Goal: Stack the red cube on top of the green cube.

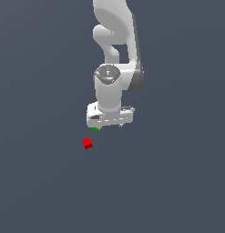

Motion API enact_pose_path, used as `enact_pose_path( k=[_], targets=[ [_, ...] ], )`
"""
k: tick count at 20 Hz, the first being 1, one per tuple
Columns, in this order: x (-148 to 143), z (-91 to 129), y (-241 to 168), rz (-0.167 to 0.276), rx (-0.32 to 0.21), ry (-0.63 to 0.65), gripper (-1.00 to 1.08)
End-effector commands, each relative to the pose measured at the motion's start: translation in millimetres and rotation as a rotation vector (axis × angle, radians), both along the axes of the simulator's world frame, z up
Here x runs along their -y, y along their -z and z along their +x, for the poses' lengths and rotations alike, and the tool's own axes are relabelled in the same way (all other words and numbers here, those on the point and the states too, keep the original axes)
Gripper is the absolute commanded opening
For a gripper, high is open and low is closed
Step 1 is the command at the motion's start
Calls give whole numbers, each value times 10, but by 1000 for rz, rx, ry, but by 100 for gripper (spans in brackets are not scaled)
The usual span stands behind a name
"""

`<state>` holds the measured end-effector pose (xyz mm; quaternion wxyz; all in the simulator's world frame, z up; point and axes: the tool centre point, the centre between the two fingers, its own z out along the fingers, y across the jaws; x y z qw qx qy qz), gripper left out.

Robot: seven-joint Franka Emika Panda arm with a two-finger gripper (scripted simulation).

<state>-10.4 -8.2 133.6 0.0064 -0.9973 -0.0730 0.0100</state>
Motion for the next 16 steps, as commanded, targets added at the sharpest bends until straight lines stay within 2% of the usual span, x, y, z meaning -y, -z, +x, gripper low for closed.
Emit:
enact_pose_path(
  k=[1, 9, 16],
  targets=[
    [156, 8, 79, -1, 2, -33, 100],
    [718, 105, 367, -5, 12, -155, 100],
    [1064, 219, 547, -7, 19, -233, 100]
  ],
)
